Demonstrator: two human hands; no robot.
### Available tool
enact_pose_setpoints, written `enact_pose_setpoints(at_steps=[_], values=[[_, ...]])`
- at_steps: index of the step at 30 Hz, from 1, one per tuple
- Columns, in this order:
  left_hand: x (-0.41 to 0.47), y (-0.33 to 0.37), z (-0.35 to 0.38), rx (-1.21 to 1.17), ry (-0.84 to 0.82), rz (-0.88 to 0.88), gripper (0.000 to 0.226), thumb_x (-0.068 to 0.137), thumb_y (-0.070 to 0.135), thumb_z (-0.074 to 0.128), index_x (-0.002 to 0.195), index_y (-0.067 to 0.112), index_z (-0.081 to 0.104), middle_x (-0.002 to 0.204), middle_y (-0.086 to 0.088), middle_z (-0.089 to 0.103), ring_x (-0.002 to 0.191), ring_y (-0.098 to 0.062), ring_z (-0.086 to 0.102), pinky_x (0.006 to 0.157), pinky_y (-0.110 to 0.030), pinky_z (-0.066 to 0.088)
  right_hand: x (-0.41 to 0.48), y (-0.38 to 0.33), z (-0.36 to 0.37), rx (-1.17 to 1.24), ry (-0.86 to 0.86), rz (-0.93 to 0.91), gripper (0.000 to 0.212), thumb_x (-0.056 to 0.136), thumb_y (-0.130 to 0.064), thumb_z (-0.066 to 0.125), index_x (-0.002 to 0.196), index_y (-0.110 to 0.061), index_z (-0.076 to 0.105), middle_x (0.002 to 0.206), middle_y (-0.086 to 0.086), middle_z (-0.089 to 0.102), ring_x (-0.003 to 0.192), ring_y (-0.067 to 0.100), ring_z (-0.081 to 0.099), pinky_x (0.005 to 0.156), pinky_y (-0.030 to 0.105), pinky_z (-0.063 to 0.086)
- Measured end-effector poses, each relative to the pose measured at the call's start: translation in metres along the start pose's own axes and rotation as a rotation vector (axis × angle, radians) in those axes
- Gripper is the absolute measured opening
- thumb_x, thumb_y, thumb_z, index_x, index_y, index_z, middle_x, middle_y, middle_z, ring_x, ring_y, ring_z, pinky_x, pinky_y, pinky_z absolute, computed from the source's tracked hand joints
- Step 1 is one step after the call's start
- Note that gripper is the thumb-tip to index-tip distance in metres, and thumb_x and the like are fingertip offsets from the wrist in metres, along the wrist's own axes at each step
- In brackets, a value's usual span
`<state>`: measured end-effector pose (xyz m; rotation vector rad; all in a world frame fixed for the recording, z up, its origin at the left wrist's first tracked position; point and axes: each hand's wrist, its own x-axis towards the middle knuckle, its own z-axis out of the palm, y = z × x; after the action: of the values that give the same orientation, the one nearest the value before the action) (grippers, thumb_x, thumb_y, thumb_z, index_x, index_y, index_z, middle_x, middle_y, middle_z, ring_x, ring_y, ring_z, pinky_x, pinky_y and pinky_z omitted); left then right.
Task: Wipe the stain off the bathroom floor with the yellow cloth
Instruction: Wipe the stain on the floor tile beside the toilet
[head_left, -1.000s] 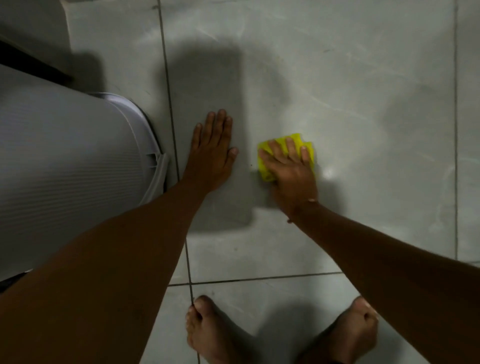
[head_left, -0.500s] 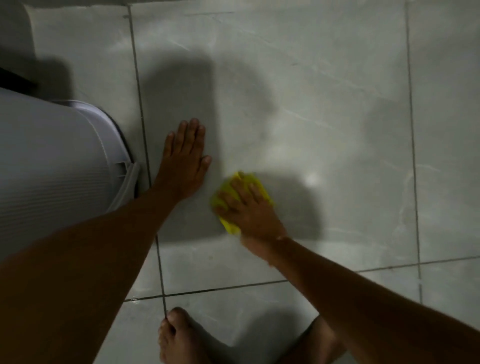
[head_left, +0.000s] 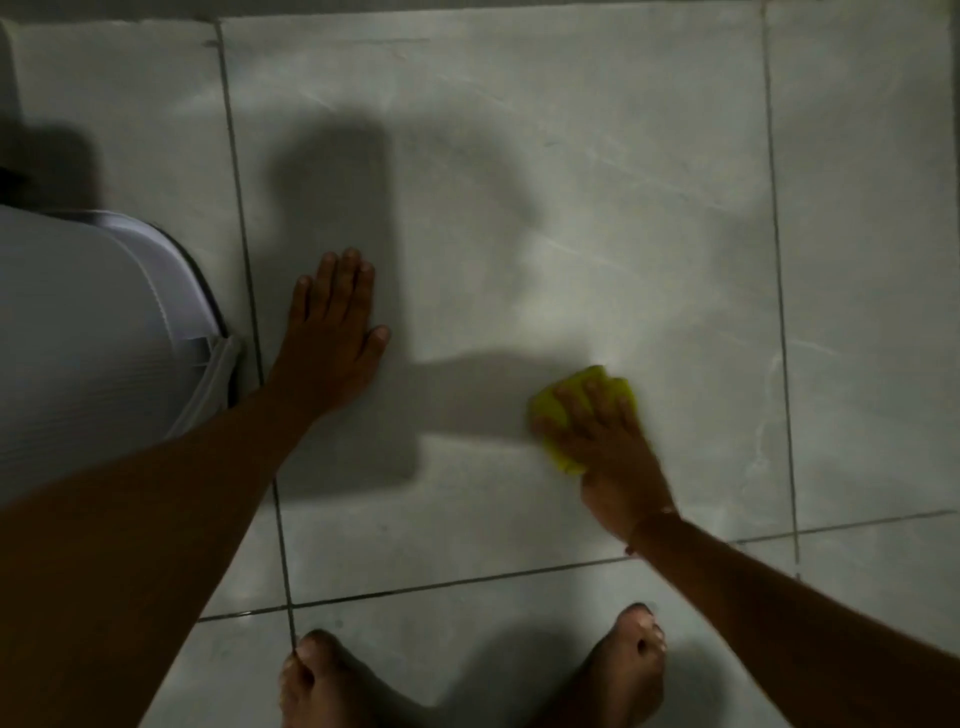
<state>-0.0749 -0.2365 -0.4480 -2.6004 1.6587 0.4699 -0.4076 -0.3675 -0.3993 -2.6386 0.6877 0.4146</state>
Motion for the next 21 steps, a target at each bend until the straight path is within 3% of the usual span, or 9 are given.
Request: enact_pose_setpoints(at_steps=[3,5,9,11,14,16,17,18,21], values=[[0.001,-0.003,0.006,0.023,0.021,0.008,0.07,0.094,0.044,0.03,0.154,0.014,0.011,0.163,-0.012,0.011,0.15,-0.032,0.006,0.12,-0.047,0.005,0.058,0.021,-0.019,0.142,0.174,0.524,0.065,0.081,-0.021,0.048,0.144,-0.032,0.038,0.158,0.01,0.028,0.145,0.042,0.016,0.117,0.063,0.01],[0.001,-0.004,0.01,0.026,0.024,0.01,0.071,0.094,0.044,0.03,0.154,0.016,0.009,0.164,-0.011,0.01,0.151,-0.03,0.005,0.12,-0.044,0.002,0.095,0.0,-0.025,0.223,0.221,0.641,0.072,0.076,-0.022,0.049,0.146,-0.032,0.034,0.16,0.008,0.023,0.146,0.041,0.012,0.117,0.06,0.003],[0.002,-0.003,0.005,0.016,-0.013,-0.004,0.071,0.093,0.046,0.028,0.154,0.014,0.011,0.163,-0.013,0.012,0.15,-0.032,0.008,0.12,-0.046,0.005,0.055,-0.029,-0.008,0.066,0.084,0.07,0.068,0.079,-0.016,0.046,0.145,-0.028,0.037,0.158,0.005,0.027,0.147,0.041,0.011,0.118,0.062,0.005],[0.002,-0.002,0.001,0.025,-0.034,-0.015,0.073,0.092,0.048,0.028,0.154,0.011,0.014,0.162,-0.015,0.013,0.15,-0.034,0.01,0.119,-0.05,0.009,0.023,0.0,-0.012,0.082,0.07,0.031,0.067,0.076,-0.006,0.049,0.141,-0.023,0.045,0.154,0.009,0.037,0.144,0.044,0.02,0.117,0.063,0.012],[0.001,-0.001,0.001,0.064,-0.039,-0.005,0.073,0.093,0.048,0.027,0.154,0.01,0.013,0.162,-0.017,0.013,0.149,-0.036,0.011,0.118,-0.052,0.011,0.043,0.059,-0.031,0.386,0.326,0.611,0.062,0.072,-0.007,0.052,0.134,-0.011,0.047,0.134,0.022,0.05,0.131,0.05,0.036,0.111,0.063,0.023],[0.002,-0.003,0.003,0.057,-0.029,-0.002,0.073,0.093,0.048,0.027,0.154,0.011,0.011,0.163,-0.016,0.012,0.15,-0.035,0.009,0.118,-0.05,0.01,0.091,0.077,-0.048,0.481,0.388,0.947,0.083,0.068,-0.013,0.054,0.147,-0.012,0.027,0.15,0.02,0.033,0.142,0.043,0.019,0.118,0.057,0.01],[0.003,-0.004,0.004,0.054,-0.033,0.0,0.073,0.093,0.049,0.027,0.154,0.012,0.011,0.163,-0.015,0.011,0.15,-0.035,0.009,0.118,-0.05,0.01,0.11,0.074,-0.054,0.411,0.356,0.956,0.088,0.069,-0.015,0.053,0.15,-0.013,0.02,0.157,0.017,0.024,0.146,0.041,0.012,0.119,0.056,0.004],[0.002,-0.004,0.005,0.054,-0.041,0.0,0.073,0.093,0.049,0.027,0.154,0.013,0.01,0.163,-0.015,0.011,0.15,-0.035,0.009,0.118,-0.05,0.01,0.122,0.066,-0.056,0.309,0.304,0.848,0.087,0.071,-0.017,0.051,0.151,-0.014,0.018,0.16,0.015,0.017,0.147,0.04,0.008,0.12,0.056,0.0],[0.004,-0.002,0.003,0.04,-0.067,-0.013,0.074,0.092,0.051,0.025,0.154,0.012,0.012,0.163,-0.015,0.012,0.15,-0.035,0.01,0.118,-0.052,0.012,0.107,0.05,-0.045,0.019,0.07,0.146,0.087,0.07,-0.019,0.048,0.151,-0.016,0.017,0.161,0.012,0.016,0.147,0.039,0.009,0.12,0.058,0.008]])
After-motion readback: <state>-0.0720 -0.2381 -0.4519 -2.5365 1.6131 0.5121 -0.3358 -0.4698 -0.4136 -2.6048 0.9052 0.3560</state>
